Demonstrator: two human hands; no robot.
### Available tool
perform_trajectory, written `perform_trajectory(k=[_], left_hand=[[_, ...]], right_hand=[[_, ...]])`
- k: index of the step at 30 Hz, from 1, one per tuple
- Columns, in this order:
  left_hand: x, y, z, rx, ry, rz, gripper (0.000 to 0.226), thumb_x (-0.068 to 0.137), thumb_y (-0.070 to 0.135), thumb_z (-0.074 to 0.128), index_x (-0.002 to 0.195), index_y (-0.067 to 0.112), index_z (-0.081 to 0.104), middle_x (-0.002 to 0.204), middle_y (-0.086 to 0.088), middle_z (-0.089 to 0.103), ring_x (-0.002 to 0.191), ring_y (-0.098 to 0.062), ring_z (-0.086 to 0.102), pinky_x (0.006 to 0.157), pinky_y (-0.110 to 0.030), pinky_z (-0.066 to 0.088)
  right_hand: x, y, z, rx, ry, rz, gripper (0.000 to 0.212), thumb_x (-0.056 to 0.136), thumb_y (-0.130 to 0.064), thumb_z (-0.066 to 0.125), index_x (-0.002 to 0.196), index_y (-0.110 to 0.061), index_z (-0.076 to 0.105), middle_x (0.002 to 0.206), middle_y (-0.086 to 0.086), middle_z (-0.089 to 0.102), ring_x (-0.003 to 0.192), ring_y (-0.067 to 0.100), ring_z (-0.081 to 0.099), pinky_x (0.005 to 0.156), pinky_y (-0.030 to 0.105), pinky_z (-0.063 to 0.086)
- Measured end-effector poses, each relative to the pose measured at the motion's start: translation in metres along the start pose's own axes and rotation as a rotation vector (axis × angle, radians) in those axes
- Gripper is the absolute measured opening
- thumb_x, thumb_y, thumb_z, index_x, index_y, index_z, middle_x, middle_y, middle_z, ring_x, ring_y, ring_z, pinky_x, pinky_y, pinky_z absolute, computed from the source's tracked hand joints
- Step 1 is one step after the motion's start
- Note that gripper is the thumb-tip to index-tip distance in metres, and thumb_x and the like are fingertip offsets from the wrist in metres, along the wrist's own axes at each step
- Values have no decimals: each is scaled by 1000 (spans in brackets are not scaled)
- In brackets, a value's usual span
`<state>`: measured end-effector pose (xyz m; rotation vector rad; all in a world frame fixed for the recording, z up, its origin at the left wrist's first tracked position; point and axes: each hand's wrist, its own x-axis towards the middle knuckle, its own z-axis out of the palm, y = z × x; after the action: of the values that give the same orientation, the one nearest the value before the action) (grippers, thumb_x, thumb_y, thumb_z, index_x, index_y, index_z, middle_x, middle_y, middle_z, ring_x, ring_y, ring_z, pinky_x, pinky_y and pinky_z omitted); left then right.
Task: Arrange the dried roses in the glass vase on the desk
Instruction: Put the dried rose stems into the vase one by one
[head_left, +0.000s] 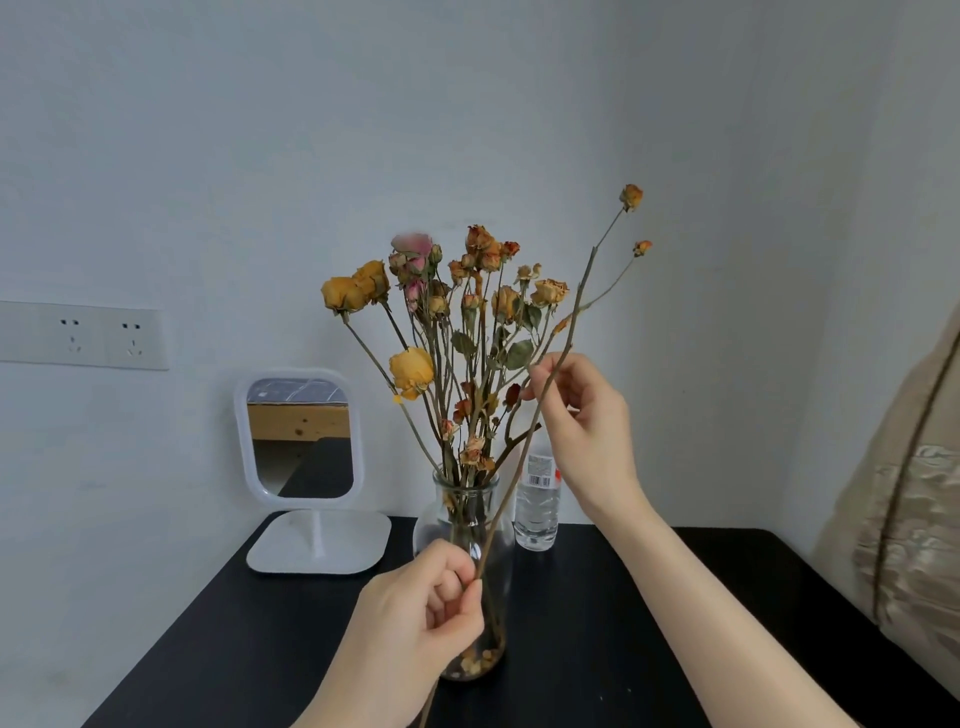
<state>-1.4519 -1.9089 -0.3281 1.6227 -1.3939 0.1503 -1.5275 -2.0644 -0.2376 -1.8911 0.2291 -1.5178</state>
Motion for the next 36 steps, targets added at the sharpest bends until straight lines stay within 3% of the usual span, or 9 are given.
perform_trajectory(k=[3,10,14,21,25,28,32,34,36], left_hand=[[-1,-1,1,-3,-5,-1,36,77,6,69,67,35,48,57,18,52,51,-1,50,52,-6,39],[-1,-4,2,6,-3,-19,37,76,7,69,67,37,48,58,17,54,52,-1,51,52,-6,39],[-2,-6,1,5,-7,-22,36,77,7,68,67,36,49,58,17,53,51,-1,50,51,-6,38],[-4,-7,0,-9,-12,-29,36,77,7,68,67,35,49,56,18,53,52,-1,51,51,-6,38],[-5,-7,1,-13,-15,-33,36,76,6,68,66,35,49,54,17,52,50,-1,50,51,-6,38],[-5,-7,2,-14,-17,-31,38,76,5,68,66,35,48,54,18,52,49,-1,49,50,-6,37],[-5,-9,4,-15,-24,-35,33,77,6,68,67,33,50,56,14,52,49,-3,49,50,-7,38],[-5,-9,6,-26,-26,-35,32,77,6,68,68,31,51,56,13,52,49,-3,49,50,-7,37],[-5,-8,7,-34,-30,-35,33,77,5,68,67,32,50,54,14,51,48,-2,49,49,-6,36]], right_hand=[[-3,3,1,15,-11,2,17,94,-17,51,83,-29,56,70,-8,61,74,25,58,62,23,46],[-3,10,11,-149,-196,7,7,95,-23,48,93,-23,55,74,-9,64,74,21,62,72,42,51],[-5,17,13,-122,-253,39,12,96,-22,48,88,-28,55,74,-6,66,75,15,61,75,38,49],[-12,29,12,-182,-321,70,23,93,-22,54,78,-39,54,82,8,65,77,33,59,69,39,49],[-11,29,9,-237,-343,48,19,93,-19,54,79,-32,56,81,-2,63,77,34,59,66,37,47],[-7,25,7,-213,-321,22,14,94,-18,50,85,-27,57,83,10,65,78,35,60,69,44,49],[1,20,8,-271,-397,-32,13,94,-15,50,92,-11,61,73,-12,56,62,21,51,62,30,44],[0,24,9,-300,-420,-30,13,93,-14,51,91,-10,63,74,-15,53,58,10,47,59,15,38],[-3,29,9,-312,-417,-2,12,92,-14,53,91,-11,65,74,-13,55,56,4,45,56,9,36]])
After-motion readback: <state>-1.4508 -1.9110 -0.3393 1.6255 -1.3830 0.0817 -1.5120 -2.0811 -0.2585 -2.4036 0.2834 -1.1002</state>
